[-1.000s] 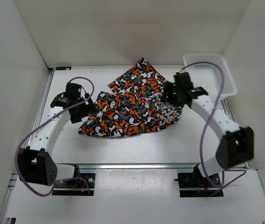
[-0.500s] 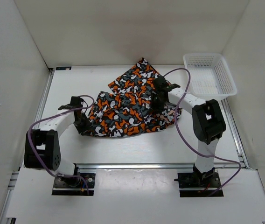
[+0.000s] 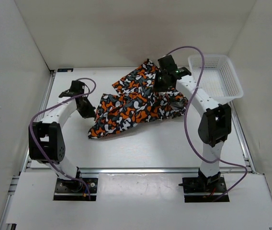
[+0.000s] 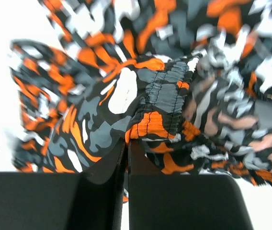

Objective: Fold and stack the shorts
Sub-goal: Flatten the shorts out

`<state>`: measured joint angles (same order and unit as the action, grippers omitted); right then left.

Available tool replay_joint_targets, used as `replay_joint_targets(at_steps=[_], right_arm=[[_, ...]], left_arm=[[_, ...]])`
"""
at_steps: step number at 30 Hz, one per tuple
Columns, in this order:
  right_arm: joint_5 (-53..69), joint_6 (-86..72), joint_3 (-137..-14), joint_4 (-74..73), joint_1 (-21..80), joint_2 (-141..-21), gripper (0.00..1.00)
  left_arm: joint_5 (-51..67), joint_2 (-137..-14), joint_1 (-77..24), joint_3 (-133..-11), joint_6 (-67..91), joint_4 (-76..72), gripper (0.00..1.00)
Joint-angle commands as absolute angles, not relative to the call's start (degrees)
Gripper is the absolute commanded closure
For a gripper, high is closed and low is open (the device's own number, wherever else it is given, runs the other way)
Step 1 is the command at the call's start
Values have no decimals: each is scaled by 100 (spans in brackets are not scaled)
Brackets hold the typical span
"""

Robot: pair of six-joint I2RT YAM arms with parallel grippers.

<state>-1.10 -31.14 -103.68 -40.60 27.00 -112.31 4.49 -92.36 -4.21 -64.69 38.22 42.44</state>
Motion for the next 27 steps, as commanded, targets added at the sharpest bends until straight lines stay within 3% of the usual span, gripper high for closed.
replay_joint_targets(at_steps=[1, 5, 8, 9, 13, 23, 27], right_arm=[[-325, -2900, -10907, -4351, 2497, -10942, 100], [-378, -2786, -11092, -4499, 2496, -10828, 100], [-378, -2786, -10522, -4500, 2496, -10513, 100], [-378, -2838, -10329, -4404, 2496, -10433, 100], [-501, -2839, -9328, -4228, 2496, -9959, 100], [-624, -2839, -8780, -4175, 2496, -9606, 100], [-624, -2839, -8728, -4175, 2496, -9537, 100]], left_arm=[[247, -9141, -378, -7197, 3736, 4508, 90], [395, -9027, -378, -7629, 3577, 4992, 90], [650, -8720, -430, -7086, 3577, 4992, 65], [807, -8658, -518, -6771, 3577, 4940, 37], [1046, -8298, -519, -6013, 3577, 4879, 1], [1178, -7717, -624, -4659, 4007, 4448, 1], [959, -8032, -677, -4658, 4061, 4167, 10]])
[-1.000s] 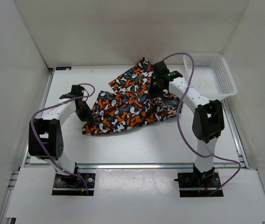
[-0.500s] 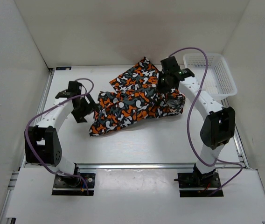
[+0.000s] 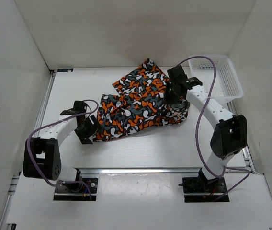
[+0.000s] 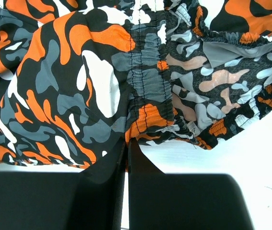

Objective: Fold and stack the shorts
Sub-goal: Flatten the shorts out

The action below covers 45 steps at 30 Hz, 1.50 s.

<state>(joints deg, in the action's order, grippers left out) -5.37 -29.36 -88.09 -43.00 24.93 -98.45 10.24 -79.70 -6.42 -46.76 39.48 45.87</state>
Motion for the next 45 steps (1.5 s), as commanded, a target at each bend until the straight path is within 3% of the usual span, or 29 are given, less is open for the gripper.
replay_joint_targets(at_steps=[1, 4, 6, 7, 8, 10, 11, 12, 16, 20, 22, 23, 26, 27, 30, 33, 34, 40, 41, 42, 43, 44, 45], right_arm=[[-624, -2839, -8667, -4123, 2496, -9536, 100], [-624, -2839, -8517, -4122, 2496, -9413, 100], [-624, -2839, -8412, -4122, 2496, -9247, 100], [-676, -2839, -8359, -4122, 2496, -9246, 100], [-677, -2839, -8271, -4122, 2444, -9168, 100], [-729, -2839, -8210, -4122, 2443, -9105, 100], [-729, -2839, -8209, -4122, 2443, -9105, 100], [-729, -2839, -8209, -4122, 2443, -9053, 100], [-729, -2839, -8209, -4175, 2443, -9053, 100], [-844, -2700, -8656, -4175, 2286, -9332, 100], [-774, -2550, -9576, -4175, 2049, -9910, 100], [-686, -2401, -10067, -4288, 1856, -10166, 100], [-74, -2347, -12860, -4980, 1531, -11265, 100], [130, -2347, -14277, -5088, 1477, -11485, 100], [772, -2417, -15291, -4818, 1397, -11664, 100], [1160, -2453, -14173, -3905, 1397, -10360, 100], [1160, -2391, -13115, -3702, 1458, -10032, 100], [37, -2302, -9428, -3270, 1854, -7711, 100], [-52, -2355, -8247, -3183, 1907, -7430, 100], [-148, -2416, -7705, -3182, 1907, -6922, 94], [-149, -2600, -7203, -3182, 1907, -6708, 59], [-210, -2697, -6337, -3182, 1907, -6532, 41], [-211, -2785, -6032, -3312, 1907, -6304, 27]], left_arm=[[958, -8225, -677, -4737, 4061, 4105, 15], [958, -8664, -677, -4799, 4061, 3965, 22], [958, -8823, -729, -4851, 4122, 3815, 31], [958, -8981, -729, -4947, 4122, 3814, 38], [958, -9052, -782, -5009, 4122, 3814, 57], [958, -9166, -782, -5150, 4070, 3814, 78], [958, -9271, -782, -5281, 4069, 3814, 87], [906, -9325, -782, -5352, 4017, 3814, 90], [905, -9431, -782, -5756, 3894, 3928, 90], [598, -9431, -616, -7191, 3701, 4576, 90], [510, -9641, -563, -8151, 3569, 4955, 90], [414, -9937, -502, -9400, 3447, 5218, 90], [237, -10492, -317, -11629, 3313, 6440, 90], [237, -10799, -229, -13046, 3244, 6695, 90], [832, -10829, 191, -14498, 3243, 7110, 90], [896, -9946, 264, -13943, 3243, 6655, 90], [949, -9662, 264, -13052, 3191, 6462, 90], [1063, -7730, 64, -9506, 3374, 5390, 90], [985, -7534, -34, -8544, 3436, 5309, 90], [984, -7358, -113, -8056, 3437, 5239, 90], [984, -7200, -175, -7581, 3497, 5177, 83], [889, -6946, -228, -6706, 3576, 5090, 45], [888, -6856, -229, -6323, 3577, 5028, 28]])
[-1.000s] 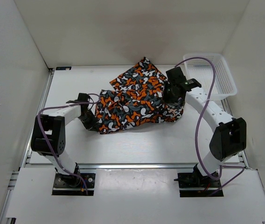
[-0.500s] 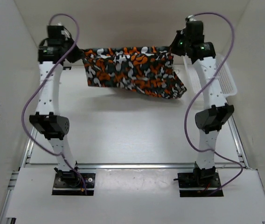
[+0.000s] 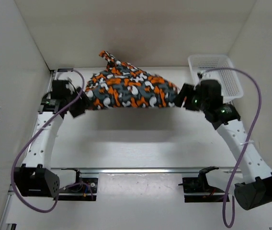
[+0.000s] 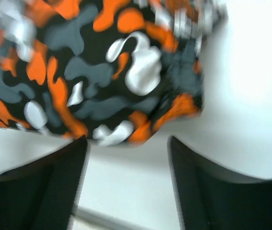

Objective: Fold and stack the shorts
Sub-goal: Flatten the shorts out

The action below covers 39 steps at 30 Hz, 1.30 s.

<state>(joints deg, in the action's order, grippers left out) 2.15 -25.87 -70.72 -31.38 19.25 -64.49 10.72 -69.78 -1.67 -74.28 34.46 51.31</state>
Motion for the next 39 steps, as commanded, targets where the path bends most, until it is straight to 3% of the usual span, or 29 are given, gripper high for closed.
replay_joint_targets(at_steps=[1, 3, 4, 6, 7, 8, 9, 11, 12, 14, 16, 17, 18, 19, 22, 34, 39], right_arm=[[-402, -3038, -5812, -3696, 1907, -6232, 19], [-588, -3277, -5398, -3989, 1907, -6074, 18], [-650, -3522, -5318, -4173, 1907, -6021, 18], [-467, -3595, -5186, -4175, 1907, -5845, 42], [-388, -3699, -5090, -4175, 1907, -5775, 55], [-326, -3866, -5037, -4175, 1907, -5635, 76], [-325, -3963, -4914, -4175, 1907, -5573, 82], [-325, -4269, -4686, -4175, 1907, -5459, 91], [-325, -4350, -4606, -4175, 1907, -5380, 91], [-125, -4491, -4457, -4175, 1750, -5379, 91], [95, -4562, -4193, -3991, 1521, -5318, 82], [262, -4562, -4088, -3895, 1416, -5317, 73], [420, -4562, -3983, -3798, 1189, -5256, 66], [700, -4562, -3781, -3692, 1065, -5256, 63], [896, -4430, -3657, -3490, 704, -5256, 60], [492, -4034, -4218, -3489, 483, -5932, 45], [492, -3981, -4341, -3235, 299, -6354, 23]], left_arm=[[888, -6803, -229, -6006, 3577, 5027, 17], [940, -6741, -229, -5529, 3577, 5027, 6], [888, -6672, -229, -5467, 3577, 5027, 6], [765, -6592, -229, -5467, 3498, 5027, 11], [765, -6592, -229, -5467, 3428, 5027, 33], [686, -6592, -229, -5519, 3428, 5027, 49], [686, -6592, -229, -5520, 3428, 5027, 66], [773, -6748, -229, -5520, 3376, 5027, 90], [773, -6828, -229, -5520, 3314, 5027, 90], [844, -7073, -298, -5520, 3313, 5027, 88], [958, -7241, -465, -5520, 3234, 4975, 77], [1019, -7338, -544, -5520, 3234, 4975, 67], [1089, -7522, -736, -5520, 3182, 4888, 42], [1090, -7619, -843, -5520, 3182, 4887, 32], [1090, -7980, -1099, -5572, 3374, 4624, 13], [1055, -10079, -1362, -6739, 3357, 3973, 14], [1107, -10766, -1433, -7128, 3410, 3973, 19]])
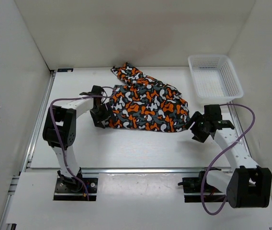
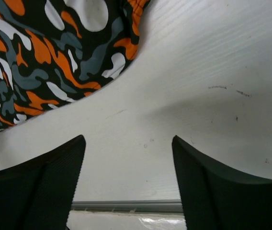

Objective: Fold and stack the shorts
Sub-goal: Flatten the shorts out

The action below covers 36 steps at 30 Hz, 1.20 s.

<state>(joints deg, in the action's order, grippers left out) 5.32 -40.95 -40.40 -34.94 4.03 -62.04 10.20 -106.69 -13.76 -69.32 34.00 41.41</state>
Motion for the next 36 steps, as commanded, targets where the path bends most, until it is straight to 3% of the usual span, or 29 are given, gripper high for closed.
replay_joint_targets(at_steps=[1, 2, 3, 4, 9, 12, 17, 24, 26, 27, 28, 29, 36], right_arm=[[492, -3981, -4342, -3182, 299, -6424, 20], [492, -3981, -4342, -3129, 299, -6555, 20], [492, -3981, -4403, -3016, 247, -6635, 20], [492, -3981, -4403, -2962, 246, -6723, 20], [431, -3929, -4746, -2760, 114, -7531, 20], [579, -3929, -4799, -2427, 114, -8006, 33], [527, -4051, -4799, -2040, 114, -8630, 40], [659, -4244, -4799, -1267, 114, -9245, 40], [659, -4306, -4852, -1126, 237, -9465, 55], [659, -4307, -4947, -1064, 237, -9527, 83], [659, -4307, -5131, -1133, 237, -9580, 95], [607, -4307, -5255, -1247, 237, -9580, 100], [-403, -3719, -6722, -2811, 237, -7949, 100]], left_arm=[[1107, -10897, -1433, -7206, 3410, 3973, 26], [1107, -10898, -1433, -7207, 3410, 3973, 59], [1107, -10951, -1433, -7259, 3410, 3973, 81], [1107, -10951, -1433, -7260, 3410, 3973, 90], [914, -10223, -1380, -7067, 3463, 3973, 90], [861, -9958, -1380, -7014, 3516, 4025, 90], [932, -9958, -1380, -7128, 3516, 4096, 90], [932, -9958, -1380, -7128, 3516, 4148, 90], [879, -9958, -1380, -7128, 3516, 4148, 90], [879, -9897, -1380, -7128, 3516, 4218, 90], [879, -9836, -1380, -7180, 3516, 4219, 90], [827, -9835, -1380, -7285, 3463, 4297, 90], [483, -8966, -967, -9208, 3059, 5658, 90]])
